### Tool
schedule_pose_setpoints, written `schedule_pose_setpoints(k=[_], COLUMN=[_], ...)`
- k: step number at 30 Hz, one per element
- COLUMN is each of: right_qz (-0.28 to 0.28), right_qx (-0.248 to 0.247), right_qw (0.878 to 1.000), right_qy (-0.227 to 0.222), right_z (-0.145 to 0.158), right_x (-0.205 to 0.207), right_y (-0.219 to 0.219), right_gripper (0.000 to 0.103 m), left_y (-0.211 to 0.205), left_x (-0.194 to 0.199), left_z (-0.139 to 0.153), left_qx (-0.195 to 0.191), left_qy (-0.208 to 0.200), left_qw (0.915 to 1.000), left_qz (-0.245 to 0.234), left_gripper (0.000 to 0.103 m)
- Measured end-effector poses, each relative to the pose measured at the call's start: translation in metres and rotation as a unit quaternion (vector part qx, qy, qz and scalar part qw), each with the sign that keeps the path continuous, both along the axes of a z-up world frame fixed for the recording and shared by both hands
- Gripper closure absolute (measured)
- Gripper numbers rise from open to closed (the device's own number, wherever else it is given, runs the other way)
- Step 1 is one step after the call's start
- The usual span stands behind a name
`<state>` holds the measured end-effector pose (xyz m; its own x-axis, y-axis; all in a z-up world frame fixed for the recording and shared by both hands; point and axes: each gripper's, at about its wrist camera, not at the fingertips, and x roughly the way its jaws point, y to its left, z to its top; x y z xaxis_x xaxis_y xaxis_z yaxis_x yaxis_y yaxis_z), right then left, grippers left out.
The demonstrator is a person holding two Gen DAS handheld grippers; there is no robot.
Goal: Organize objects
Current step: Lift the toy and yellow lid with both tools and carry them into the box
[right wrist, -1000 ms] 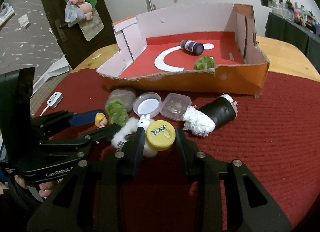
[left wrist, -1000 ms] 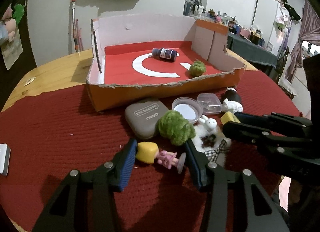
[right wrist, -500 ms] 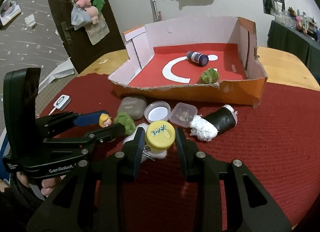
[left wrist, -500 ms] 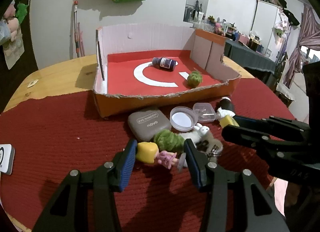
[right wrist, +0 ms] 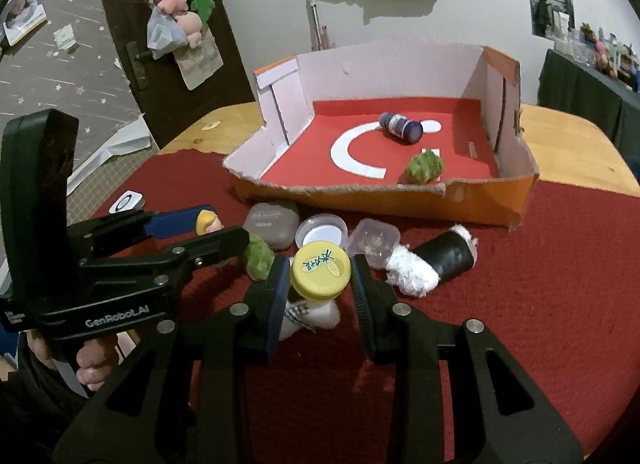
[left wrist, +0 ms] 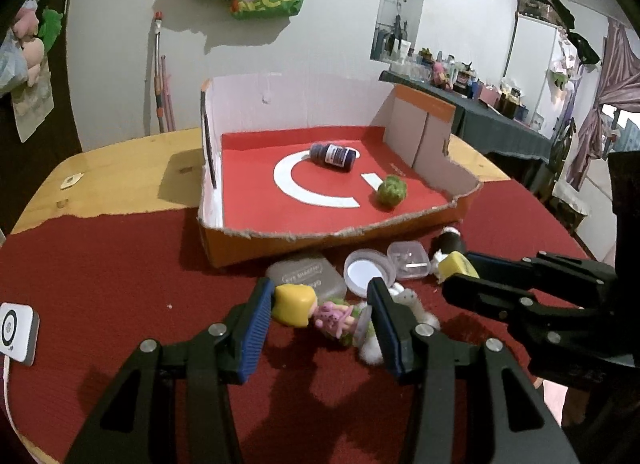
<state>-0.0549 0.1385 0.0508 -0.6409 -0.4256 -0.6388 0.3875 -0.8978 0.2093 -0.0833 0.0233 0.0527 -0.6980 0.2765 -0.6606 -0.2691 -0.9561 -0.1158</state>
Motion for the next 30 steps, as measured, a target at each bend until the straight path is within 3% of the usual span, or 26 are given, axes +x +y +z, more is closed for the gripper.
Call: schedule_pose_setpoints(k=[13, 30], right_qz=[0.004, 0.006], right_qx=[0.0, 0.007], right_qw=[1.0, 1.0], right_qy=[0.007, 0.003], right_z=[0.012, 0.025], right_x=[-0.011, -0.047], right_y=[0.0, 0.005], right_gripper=[0.073, 0.073], left_y=[0.002, 0.004], left_x=[-0.016, -0.056], left_z=[0.014, 0.019], left_qx=[0.001, 0.01], left_qy=[0.01, -0.014], left_qw=[0.9999, 0.9999], left_qz=[0.0, 0.0], left_gripper=[0.052, 0.053])
